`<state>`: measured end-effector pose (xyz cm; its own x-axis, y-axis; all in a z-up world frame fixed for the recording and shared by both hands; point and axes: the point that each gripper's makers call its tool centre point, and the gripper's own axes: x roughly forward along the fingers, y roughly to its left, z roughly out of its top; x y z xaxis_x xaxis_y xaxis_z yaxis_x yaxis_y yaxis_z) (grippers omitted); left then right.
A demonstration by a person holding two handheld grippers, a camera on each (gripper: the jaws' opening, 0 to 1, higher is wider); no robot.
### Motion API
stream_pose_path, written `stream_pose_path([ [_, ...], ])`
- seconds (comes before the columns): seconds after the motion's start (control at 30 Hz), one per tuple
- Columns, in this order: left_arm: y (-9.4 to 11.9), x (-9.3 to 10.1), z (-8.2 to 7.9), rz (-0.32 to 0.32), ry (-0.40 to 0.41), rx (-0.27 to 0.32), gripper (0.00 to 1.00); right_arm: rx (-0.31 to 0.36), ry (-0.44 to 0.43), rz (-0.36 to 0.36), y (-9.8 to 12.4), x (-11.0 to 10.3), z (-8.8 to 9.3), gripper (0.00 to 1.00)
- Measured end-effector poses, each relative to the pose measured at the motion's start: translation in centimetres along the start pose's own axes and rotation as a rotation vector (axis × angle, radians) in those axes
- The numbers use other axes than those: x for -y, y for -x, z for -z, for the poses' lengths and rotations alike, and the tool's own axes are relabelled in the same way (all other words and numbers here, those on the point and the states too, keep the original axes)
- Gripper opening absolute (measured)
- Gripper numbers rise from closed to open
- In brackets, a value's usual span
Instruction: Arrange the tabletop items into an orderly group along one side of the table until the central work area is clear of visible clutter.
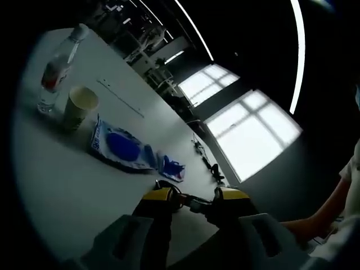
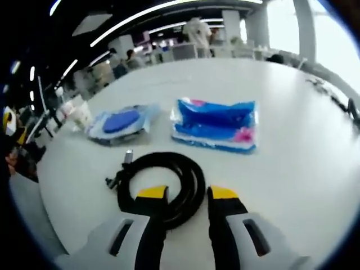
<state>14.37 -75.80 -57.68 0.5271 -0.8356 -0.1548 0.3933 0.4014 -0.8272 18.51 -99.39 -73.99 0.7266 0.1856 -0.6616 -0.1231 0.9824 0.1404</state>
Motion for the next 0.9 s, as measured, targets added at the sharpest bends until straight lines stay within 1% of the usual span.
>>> stream_pose_path([
  [0.07, 0.1, -0.1, -0.1, -0.005, -0.005, 0.002, 0.32, 0.01, 0.013, 0.004, 0.0, 0.0, 0.0, 0.34],
  [0.13, 0.2, -0.2, -0.1, -0.009, -0.008, 0.003, 0.32, 0.015, 0.012, 0.003, 0.1, -0.1, 0.0, 0.38],
  [0.23, 0.4, -0.3, 0.0, -0.018, -0.012, 0.003, 0.33, 0.024, 0.014, -0.007, 0.3, -0.4, 0.0, 0.38],
  [0.33, 0.6, -0.6, 0.1, -0.033, -0.025, 0.006, 0.36, 0.05, 0.027, -0.019, 0.5, -0.6, -0.5, 0.41],
  [0.47, 0.6, -1.3, 0.0, -0.077, -0.067, 0.018, 0.52, 0.113, 0.02, -0.046, 0.9, -1.1, -1.8, 0.51],
  [0.5, 0.7, -1.6, -0.2, -0.085, -0.086, 0.023, 0.54, 0.121, 0.012, -0.049, 1.0, -1.2, -2.0, 0.54],
  [0.57, 0.8, -1.8, -0.1, -0.089, -0.093, 0.012, 0.53, 0.12, 0.013, -0.037, 1.1, -1.1, -2.1, 0.58],
  [0.63, 0.9, -2.1, -0.3, -0.107, -0.123, 0.014, 0.56, 0.131, 0.018, -0.033, 1.2, -1.1, -2.3, 0.63],
  [0.7, 1.1, -2.8, -0.9, -0.152, -0.179, 0.04, 0.66, 0.149, 0.008, -0.037, 1.4, -1.2, -2.7, 0.68],
  [0.73, 1.2, -3.3, -1.3, -0.179, -0.213, 0.06, 0.75, 0.157, 0.004, -0.045, 1.5, -1.4, -2.9, 0.71],
  [0.8, 1.5, -3.7, -1.6, -0.203, -0.241, 0.065, 0.85, 0.168, 0.01, -0.061, 1.7, -1.9, -3.2, 0.72],
  [0.83, 1.6, -3.8, -1.4, -0.208, -0.24, 0.055, 0.88, 0.173, 0.012, -0.067, 1.8, -2.1, -3.2, 0.73],
  [0.9, 1.8, -4.2, -1.2, -0.217, -0.255, 0.031, 0.87, 0.178, 0.007, -0.08, 1.9, -2.5, -3.4, 0.75],
])
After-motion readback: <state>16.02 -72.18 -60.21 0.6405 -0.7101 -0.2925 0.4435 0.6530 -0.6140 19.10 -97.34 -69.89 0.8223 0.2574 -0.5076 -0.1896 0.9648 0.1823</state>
